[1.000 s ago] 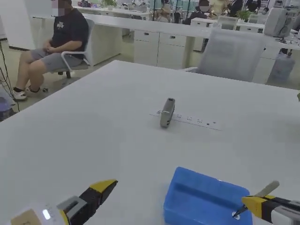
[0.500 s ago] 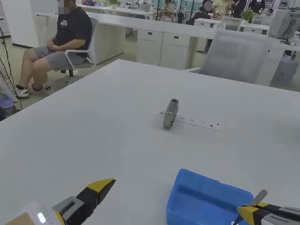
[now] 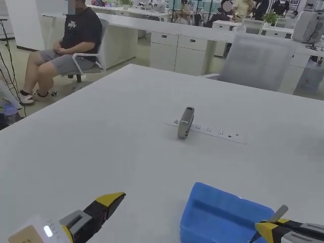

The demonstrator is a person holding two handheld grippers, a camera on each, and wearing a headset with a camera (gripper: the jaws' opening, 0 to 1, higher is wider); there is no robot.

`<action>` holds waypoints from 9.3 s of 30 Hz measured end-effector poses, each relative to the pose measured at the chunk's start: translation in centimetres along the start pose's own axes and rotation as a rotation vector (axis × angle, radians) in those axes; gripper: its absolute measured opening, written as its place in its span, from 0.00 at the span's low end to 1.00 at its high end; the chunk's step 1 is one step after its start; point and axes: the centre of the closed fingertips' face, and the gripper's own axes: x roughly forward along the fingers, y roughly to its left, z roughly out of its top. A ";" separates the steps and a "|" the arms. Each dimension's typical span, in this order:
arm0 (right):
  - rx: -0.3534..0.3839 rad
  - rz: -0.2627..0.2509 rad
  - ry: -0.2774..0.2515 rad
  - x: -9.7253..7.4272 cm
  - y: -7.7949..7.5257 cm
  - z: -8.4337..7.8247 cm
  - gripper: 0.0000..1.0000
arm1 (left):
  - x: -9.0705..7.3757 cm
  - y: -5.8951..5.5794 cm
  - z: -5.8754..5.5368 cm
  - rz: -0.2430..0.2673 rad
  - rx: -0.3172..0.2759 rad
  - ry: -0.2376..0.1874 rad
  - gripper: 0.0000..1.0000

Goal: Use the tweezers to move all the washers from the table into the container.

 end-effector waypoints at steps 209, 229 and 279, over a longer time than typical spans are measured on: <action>-0.169 0.302 0.065 1.9 11.0 -1.7 0.03 | -0.2 0.1 -0.6 -0.011 -0.014 0.030 0.64; -0.040 0.263 -0.071 -1.7 9.2 2.5 0.03 | -0.3 -0.1 -0.6 -0.020 -0.013 0.029 0.64; 0.001 0.093 0.041 4.0 1.9 1.1 0.03 | -0.2 -0.1 -0.9 -0.025 -0.021 0.046 0.63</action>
